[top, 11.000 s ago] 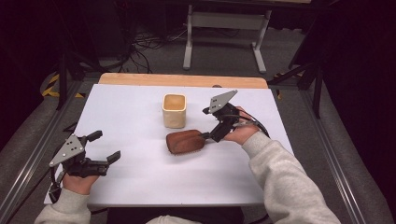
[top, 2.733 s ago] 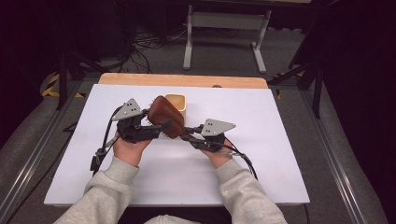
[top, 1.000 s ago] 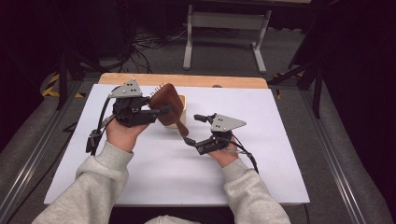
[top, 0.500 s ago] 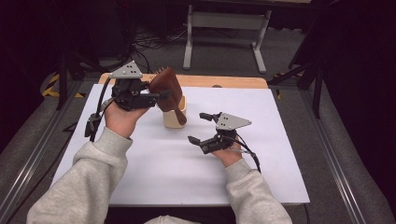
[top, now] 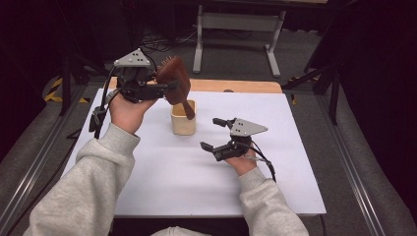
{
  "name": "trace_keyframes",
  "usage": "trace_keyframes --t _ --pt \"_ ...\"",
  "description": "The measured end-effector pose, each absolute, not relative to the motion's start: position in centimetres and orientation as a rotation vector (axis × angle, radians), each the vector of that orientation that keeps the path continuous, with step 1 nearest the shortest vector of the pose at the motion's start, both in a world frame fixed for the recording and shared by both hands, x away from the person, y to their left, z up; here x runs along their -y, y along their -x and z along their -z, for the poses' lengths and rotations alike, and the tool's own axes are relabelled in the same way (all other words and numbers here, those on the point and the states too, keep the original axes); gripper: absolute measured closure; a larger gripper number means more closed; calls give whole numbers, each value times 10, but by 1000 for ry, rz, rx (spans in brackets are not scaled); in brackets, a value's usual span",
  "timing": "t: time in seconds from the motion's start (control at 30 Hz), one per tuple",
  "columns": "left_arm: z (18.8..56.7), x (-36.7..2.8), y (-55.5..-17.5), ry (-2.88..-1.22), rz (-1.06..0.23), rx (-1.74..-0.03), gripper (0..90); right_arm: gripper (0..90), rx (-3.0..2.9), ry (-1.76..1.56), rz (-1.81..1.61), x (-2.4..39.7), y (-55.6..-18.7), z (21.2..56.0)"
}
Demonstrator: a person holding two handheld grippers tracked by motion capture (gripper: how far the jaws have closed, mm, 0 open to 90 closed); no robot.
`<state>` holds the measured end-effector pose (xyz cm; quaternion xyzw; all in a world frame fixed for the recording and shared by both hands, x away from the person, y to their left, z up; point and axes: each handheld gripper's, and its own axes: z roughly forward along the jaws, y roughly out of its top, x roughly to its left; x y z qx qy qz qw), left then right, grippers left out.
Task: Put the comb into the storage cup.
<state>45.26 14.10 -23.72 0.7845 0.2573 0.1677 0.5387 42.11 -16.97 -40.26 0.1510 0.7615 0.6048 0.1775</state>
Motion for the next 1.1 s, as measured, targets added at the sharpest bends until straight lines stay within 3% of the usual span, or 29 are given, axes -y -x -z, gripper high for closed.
trace_keyframes --t 1.1 --pt "244 -146 -494 -1855 -439 -755 559 65 -2150 -439 -1711 171 -423 404"
